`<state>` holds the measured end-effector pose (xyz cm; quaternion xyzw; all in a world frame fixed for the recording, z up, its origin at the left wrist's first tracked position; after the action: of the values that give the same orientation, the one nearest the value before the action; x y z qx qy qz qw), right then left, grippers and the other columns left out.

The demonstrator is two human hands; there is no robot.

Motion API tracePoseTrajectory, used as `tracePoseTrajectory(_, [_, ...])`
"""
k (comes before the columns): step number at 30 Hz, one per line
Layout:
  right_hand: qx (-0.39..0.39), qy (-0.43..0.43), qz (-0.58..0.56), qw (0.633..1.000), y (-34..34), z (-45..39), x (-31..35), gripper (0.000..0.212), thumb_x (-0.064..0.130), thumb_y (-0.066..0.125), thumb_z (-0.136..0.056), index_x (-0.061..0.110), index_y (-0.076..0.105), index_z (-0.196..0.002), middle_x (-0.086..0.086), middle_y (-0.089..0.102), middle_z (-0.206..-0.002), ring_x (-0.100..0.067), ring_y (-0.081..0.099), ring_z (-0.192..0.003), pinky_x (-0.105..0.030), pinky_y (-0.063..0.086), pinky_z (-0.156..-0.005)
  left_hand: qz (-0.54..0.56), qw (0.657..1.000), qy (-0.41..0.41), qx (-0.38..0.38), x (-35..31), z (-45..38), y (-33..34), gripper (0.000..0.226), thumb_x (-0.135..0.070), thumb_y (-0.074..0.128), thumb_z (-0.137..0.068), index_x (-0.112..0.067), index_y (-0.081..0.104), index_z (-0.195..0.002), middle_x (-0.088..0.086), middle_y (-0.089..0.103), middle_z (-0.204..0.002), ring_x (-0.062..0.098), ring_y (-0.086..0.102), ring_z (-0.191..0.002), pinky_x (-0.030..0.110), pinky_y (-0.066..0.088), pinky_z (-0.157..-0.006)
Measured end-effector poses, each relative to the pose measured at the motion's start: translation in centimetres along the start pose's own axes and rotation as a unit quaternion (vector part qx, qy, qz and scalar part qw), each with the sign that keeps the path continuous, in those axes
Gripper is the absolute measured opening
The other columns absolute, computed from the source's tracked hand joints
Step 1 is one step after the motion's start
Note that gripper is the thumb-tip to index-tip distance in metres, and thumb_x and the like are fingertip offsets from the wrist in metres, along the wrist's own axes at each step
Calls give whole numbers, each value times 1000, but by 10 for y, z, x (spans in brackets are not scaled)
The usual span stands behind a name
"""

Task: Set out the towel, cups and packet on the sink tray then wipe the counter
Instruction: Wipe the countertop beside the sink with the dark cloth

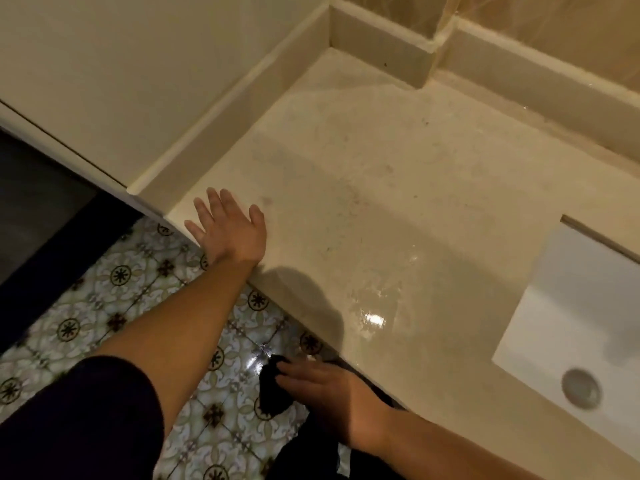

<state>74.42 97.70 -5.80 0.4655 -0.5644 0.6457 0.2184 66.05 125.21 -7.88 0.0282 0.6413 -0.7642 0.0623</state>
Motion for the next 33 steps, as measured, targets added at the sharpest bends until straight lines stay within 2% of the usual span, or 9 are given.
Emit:
tracePoseTrajectory(4, [-43, 200, -282, 937, -2, 12, 0, 34, 25, 49, -101, 37, 56, -131, 18, 56, -137, -1, 51, -127, -31, 40, -109, 11, 1000, 11, -10, 1, 3, -1, 73, -52, 15, -95, -11, 11, -155, 8, 4, -164, 31, -3, -149, 57, -4, -116])
tracePoseTrajectory(7, [-139, 327, -444, 823, -32, 17, -11, 31, 21, 50, -97, 34, 69, -118, 3, 70, -120, -13, 65, -111, -31, 50, -97, 11, 1000, 13, -6, 1, 2, 0, 72, -52, 16, -96, -10, 11, -155, 8, 4, -164, 31, -2, -149, 57, -4, -116])
tracePoseTrajectory(10, [-240, 293, -642, 666, -87, 13, -19, 31, 20, 54, -93, 12, 67, -120, -16, 71, -111, -24, 70, -93, -31, 57, -75, 6, 1000, 14, -3, 1, 2, 0, 72, -52, 16, -96, -10, 10, -155, 8, 3, -164, 31, -3, -149, 57, -3, -116])
tracePoseTrajectory(12, [-313, 251, -659, 637, -148, 13, -36, 40, 23, 54, -88, 9, 61, -124, -13, 71, -107, -21, 70, -88, -27, 57, -71, 8, 1000, 12, -6, 2, 1, 1, 73, -53, 16, -96, -10, 11, -155, 8, 3, -164, 31, -3, -149, 58, -3, -116])
tracePoseTrajectory(15, [-410, 224, -536, 704, -257, 11, -69, 24, 19, 45, -97, 11, 62, -111, -5, 74, -92, -15, 71, -77, -25, 56, -64, 2, 1000, 11, -14, 0, 1, 0, 74, -53, 15, -95, -10, 13, -154, 8, 6, -164, 31, -1, -149, 58, -1, -116])
tracePoseTrajectory(18, [-501, 287, -228, 784, -357, 8, -115, 29, 17, 40, -99, 12, 64, -115, 4, 71, -84, -11, 66, -73, -23, 51, -63, -10, 1000, 2, -16, 0, 0, -1, 74, -53, 17, -94, -10, 15, -154, 8, 8, -164, 30, 1, -149, 58, 1, -117])
tracePoseTrajectory(23, [-368, 347, 209, 837, -432, -20, -210, 38, 26, 38, -101, 20, 51, -137, -11, 58, -134, -32, 52, -118, -35, 39, -97, 0, 1000, -1, -24, 0, -1, -1, 74, -52, 22, -91, -10, 20, -152, 9, 13, -163, 30, 5, -149, 58, 4, -116])
tracePoseTrajectory(29, [-199, 271, 362, 869, -405, -44, -245, 29, 3, 48, -96, -10, 51, -121, -35, 50, -130, -51, 47, -116, -61, 41, -94, -19, 999, -22, -30, -1, -4, -1, 74, -52, 20, -88, -14, 22, -151, 6, 14, -163, 27, 6, -149, 55, 5, -117])
tracePoseTrajectory(33, [-169, 185, 336, 908, -327, -30, -188, 39, -4, 60, -89, -8, 56, -127, -30, 50, -138, -49, 50, -123, -56, 41, -100, -14, 999, -21, -30, 0, -3, -2, 75, -53, 19, -87, -13, 22, -151, 6, 14, -163, 27, 5, -149, 55, 5, -117])
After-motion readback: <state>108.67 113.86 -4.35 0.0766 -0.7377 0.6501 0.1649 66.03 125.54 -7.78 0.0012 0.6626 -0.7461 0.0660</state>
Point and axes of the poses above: each hand's wrist, its own z-axis away from the middle knuckle, its own y-axis out of the palm, x = y × z, the point moved 6 cm from there along -z, towards the middle knuckle
